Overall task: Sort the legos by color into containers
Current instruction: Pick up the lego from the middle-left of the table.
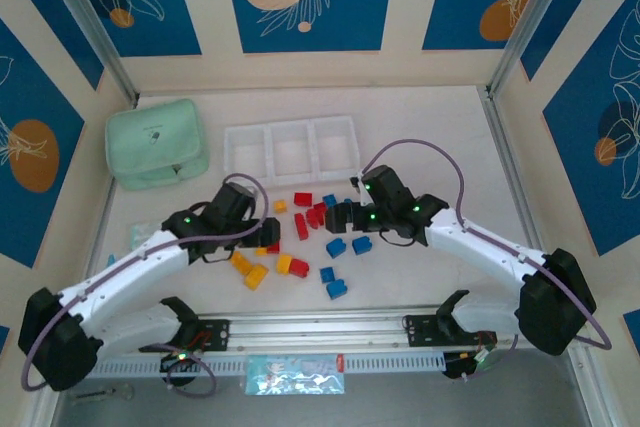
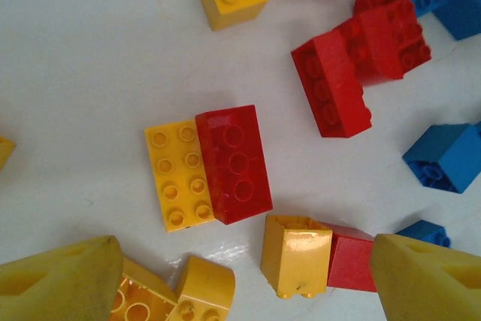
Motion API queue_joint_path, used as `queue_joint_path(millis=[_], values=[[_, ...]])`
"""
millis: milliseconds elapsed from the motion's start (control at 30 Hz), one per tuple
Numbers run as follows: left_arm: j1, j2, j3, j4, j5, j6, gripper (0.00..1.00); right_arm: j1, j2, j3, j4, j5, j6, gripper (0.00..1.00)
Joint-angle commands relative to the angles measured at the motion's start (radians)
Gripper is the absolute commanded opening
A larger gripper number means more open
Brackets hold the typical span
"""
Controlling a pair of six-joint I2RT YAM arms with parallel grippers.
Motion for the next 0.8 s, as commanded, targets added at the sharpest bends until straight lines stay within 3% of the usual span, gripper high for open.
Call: queue_joint_path(millis=[0, 333, 500, 767], values=[[-0.043, 0.079, 0.062, -0.028, -0.079, -0.012, 0.85, 0.012, 0.012, -0.015, 0.007, 0.016, 0.034, 0.99], [-0.104, 0.391, 0.216, -0.036, -0.174, 0.032, 0.76, 0.015, -0.016, -0.042, 0.018, 0.020, 0.053, 0.99], [-0.106, 0.463, 0.234, -0.063, -0.238, 0.018, 0.73, 0.010, -0.047, -0.054, 0.017, 0.020, 0.054, 0.99], [-0.107, 0.528, 0.229, -0.016, -0.209, 0.021, 0.65, 0.002, -0.046, -0.054, 0.020, 0.004, 0.057, 0.99]])
